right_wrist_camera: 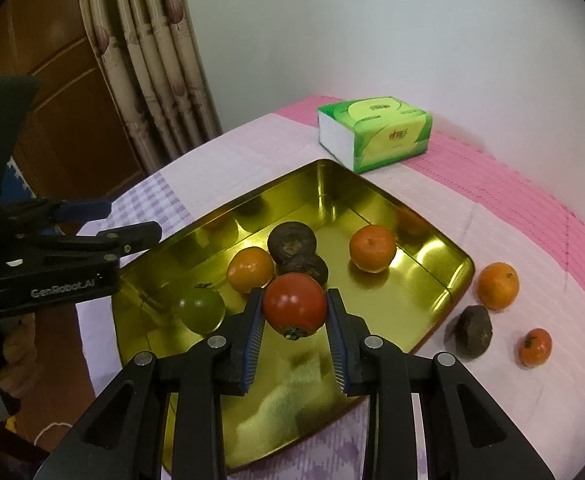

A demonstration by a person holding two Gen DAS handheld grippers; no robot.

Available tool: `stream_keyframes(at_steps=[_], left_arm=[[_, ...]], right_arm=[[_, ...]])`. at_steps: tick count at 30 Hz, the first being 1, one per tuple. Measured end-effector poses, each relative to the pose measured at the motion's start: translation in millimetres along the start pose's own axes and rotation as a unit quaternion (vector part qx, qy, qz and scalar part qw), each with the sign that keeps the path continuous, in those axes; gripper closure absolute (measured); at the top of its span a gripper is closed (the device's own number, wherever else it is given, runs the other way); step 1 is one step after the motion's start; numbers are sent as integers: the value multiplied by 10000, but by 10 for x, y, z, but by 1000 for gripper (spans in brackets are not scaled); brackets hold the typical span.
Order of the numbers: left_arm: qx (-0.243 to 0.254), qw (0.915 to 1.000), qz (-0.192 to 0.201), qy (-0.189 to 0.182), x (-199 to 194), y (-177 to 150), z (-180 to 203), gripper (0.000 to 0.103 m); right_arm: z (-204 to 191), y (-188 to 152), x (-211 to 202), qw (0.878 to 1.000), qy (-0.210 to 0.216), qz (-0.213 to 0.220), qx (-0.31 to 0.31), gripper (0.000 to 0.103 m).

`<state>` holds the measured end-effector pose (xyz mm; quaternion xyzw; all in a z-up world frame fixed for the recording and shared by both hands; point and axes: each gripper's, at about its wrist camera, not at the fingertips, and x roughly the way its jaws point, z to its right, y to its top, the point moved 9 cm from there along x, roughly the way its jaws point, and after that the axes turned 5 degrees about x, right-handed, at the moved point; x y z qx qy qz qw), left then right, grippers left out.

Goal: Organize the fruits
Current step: 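Carry the red tomato into the gold tray and open the right gripper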

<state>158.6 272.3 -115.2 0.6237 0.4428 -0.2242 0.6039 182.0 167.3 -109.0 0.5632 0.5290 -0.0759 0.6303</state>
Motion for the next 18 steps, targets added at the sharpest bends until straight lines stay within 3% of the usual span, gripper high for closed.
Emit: stream_keyframes(at_steps=[10, 18], left_arm=[[-30, 10000, -79, 13, 48, -26, -23, 34], [1, 9999, -110, 53, 69, -42, -16, 34]], right_arm=[[13, 13, 85, 9999, 82, -51, 140, 71], [-11, 75, 48, 9997, 163, 29, 195, 64]])
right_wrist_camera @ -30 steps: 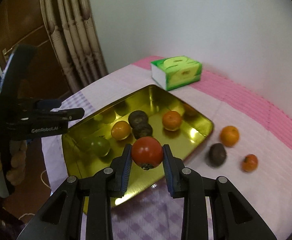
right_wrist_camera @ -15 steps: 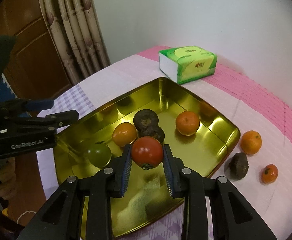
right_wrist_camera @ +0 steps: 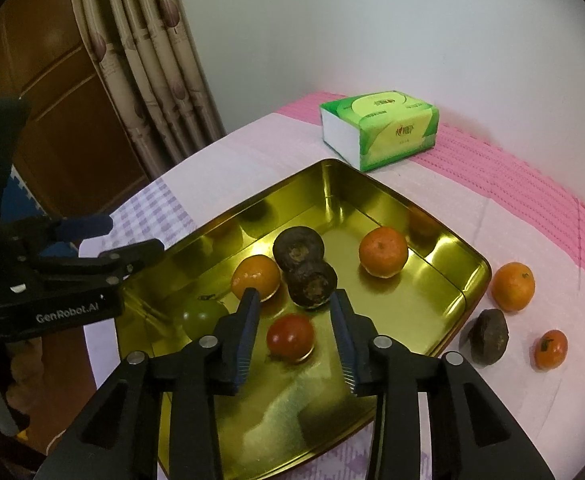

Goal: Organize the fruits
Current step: 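Carry the red tomato into the gold tray and open the right gripper, then grasp a dark brown fruit beside the tray with the right gripper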

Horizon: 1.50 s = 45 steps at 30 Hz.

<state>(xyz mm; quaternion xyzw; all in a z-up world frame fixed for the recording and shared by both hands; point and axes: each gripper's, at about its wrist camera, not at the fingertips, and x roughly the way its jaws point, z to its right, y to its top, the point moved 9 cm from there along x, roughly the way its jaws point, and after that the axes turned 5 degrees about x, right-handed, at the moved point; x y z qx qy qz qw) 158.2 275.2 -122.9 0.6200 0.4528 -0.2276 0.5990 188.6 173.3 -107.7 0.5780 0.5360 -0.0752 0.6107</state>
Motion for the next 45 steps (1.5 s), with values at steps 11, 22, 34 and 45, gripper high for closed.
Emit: stream_keyframes(at_steps=[11, 22, 34, 45], left_arm=[[-5, 10000, 55, 78, -33, 10, -3, 34], [160, 9998, 86, 112, -139, 6, 133, 34], [236, 9997, -57, 54, -25, -43, 189, 34], [463, 9988, 177, 48, -174, 3, 301, 34]], right_arm=[[695, -411, -838, 9968, -372, 522, 485, 58], [1162, -378, -460, 9963, -848, -26, 138, 58], [1338, -188, 143, 9925, -1062, -503, -324, 59], [1549, -497, -1150, 9894, -1198, 566, 594, 74]])
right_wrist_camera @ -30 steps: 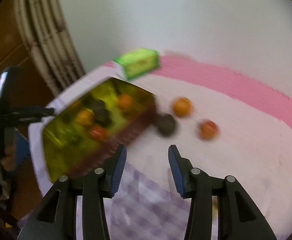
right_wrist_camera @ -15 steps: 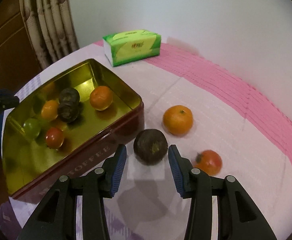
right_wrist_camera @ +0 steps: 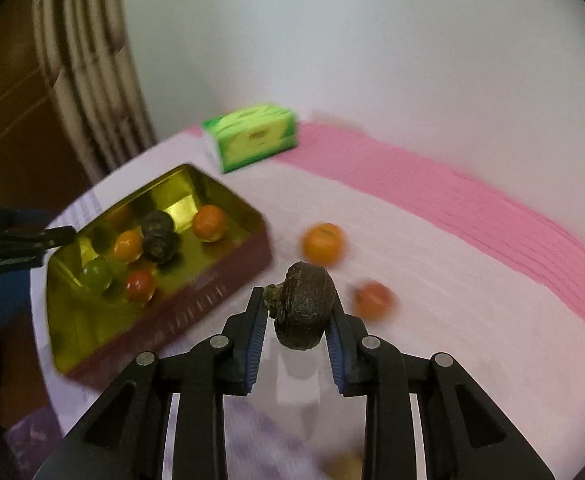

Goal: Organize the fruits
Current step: 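Grasp a dark brown fruit beside the tray with the right gripper, then grasp a large red tomato with the left gripper while the right gripper holds the dark fruit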

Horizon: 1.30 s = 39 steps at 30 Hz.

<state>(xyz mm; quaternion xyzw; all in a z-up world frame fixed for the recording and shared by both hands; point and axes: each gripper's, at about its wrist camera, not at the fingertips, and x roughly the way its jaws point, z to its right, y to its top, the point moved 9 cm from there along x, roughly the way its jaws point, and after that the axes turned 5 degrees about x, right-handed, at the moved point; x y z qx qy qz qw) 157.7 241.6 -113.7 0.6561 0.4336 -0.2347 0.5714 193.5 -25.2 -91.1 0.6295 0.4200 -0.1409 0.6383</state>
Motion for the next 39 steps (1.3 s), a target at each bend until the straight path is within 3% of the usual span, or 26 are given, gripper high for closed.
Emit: stream_keyframes(at_steps=[6, 8, 13, 15, 18, 21, 26, 34, 37, 39], left_arm=[[482, 9972, 334, -460, -361, 121, 383, 34], [721, 9925, 390, -908, -500, 145, 657, 31], [1397, 9743, 426, -1717, -670, 274, 1451, 27], [1682, 9617, 363, -2135, -679, 379, 1840, 27], [1991, 9483, 223, -2460, -587, 514, 2299, 27], [2155, 9437, -43, -2509, -358, 633, 2666, 27], [2120, 9454, -401, -2442, -26, 714, 3047, 27], [2083, 9519, -584, -2172, 346, 750, 3263, 28], [2000, 9516, -674, -2236, 462, 721, 3300, 48], [1922, 9534, -593, -2247, 489, 708, 3299, 72]], right_arm=[[1245, -616, -393, 9897, -1239, -124, 710, 74], [1513, -729, -428, 9854, -1456, -152, 873, 74], [1979, -906, -457, 9762, -1674, -79, 1375, 74], [2082, -960, -422, 9736, -1653, -58, 1573, 74], [2171, -1026, -410, 9711, -1613, -4, 1759, 74], [2198, -1037, -422, 9709, -1524, 110, 1845, 74], [2167, -1021, -383, 9724, -1331, 128, 1912, 74], [2140, -1025, -360, 9748, -1122, 125, 1922, 74], [2150, -1033, -358, 9743, -1081, 129, 1973, 74], [2166, -1049, -365, 9738, -1070, 115, 2002, 74]])
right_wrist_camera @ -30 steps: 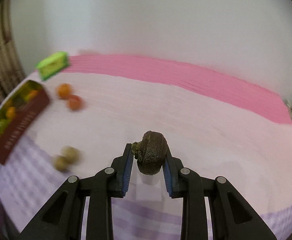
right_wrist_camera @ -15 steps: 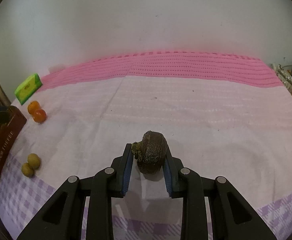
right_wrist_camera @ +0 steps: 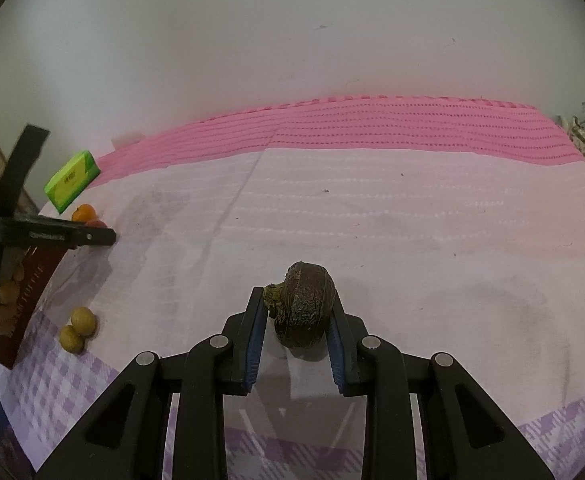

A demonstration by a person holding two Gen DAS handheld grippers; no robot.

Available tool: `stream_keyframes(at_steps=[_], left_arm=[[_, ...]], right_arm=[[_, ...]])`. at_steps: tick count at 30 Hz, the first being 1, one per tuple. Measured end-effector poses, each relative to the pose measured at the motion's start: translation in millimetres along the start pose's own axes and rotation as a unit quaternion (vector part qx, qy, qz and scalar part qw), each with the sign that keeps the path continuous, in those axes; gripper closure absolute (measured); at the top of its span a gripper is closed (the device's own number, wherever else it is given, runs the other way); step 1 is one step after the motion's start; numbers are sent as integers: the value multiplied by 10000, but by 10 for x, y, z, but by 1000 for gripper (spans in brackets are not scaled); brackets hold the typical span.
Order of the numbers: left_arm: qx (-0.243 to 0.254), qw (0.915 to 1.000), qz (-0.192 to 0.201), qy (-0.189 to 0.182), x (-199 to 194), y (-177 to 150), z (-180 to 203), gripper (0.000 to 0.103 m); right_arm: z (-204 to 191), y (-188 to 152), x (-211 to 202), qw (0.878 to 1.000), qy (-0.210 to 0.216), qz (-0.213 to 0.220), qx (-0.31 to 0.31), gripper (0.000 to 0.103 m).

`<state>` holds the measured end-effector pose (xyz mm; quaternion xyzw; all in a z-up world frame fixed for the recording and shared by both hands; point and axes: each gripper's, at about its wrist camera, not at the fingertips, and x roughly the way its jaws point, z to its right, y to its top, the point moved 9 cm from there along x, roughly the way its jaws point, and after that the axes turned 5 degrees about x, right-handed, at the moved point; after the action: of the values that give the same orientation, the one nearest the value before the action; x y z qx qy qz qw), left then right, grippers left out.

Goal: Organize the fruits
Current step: 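Grasp a large red tomato with the left gripper while the right gripper holds the dark fruit, then carry the large red tomato into the gold tray and open the left gripper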

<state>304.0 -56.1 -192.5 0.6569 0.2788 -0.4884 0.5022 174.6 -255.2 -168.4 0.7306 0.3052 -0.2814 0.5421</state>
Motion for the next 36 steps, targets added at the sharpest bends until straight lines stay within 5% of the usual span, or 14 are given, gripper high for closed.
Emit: stream_keyframes(at_steps=[6, 15, 25, 36], left_arm=[[-134, 9994, 165, -281, -200, -138, 74, 73], [-500, 9953, 589, -588, -1033, -601, 59, 72], [-655, 9934, 929, -168, -1636, -993, -246, 72], [-1026, 9896, 985, 216, -1757, -1330, -757, 72]], right_arm=[[14, -15, 3, 10000, -74, -47, -12, 74], [-16, -11, 41, 9998, -182, -76, -79, 74], [-48, -19, 53, 9991, -347, -88, -206, 74], [-64, -21, 66, 9983, -491, -101, -312, 74]])
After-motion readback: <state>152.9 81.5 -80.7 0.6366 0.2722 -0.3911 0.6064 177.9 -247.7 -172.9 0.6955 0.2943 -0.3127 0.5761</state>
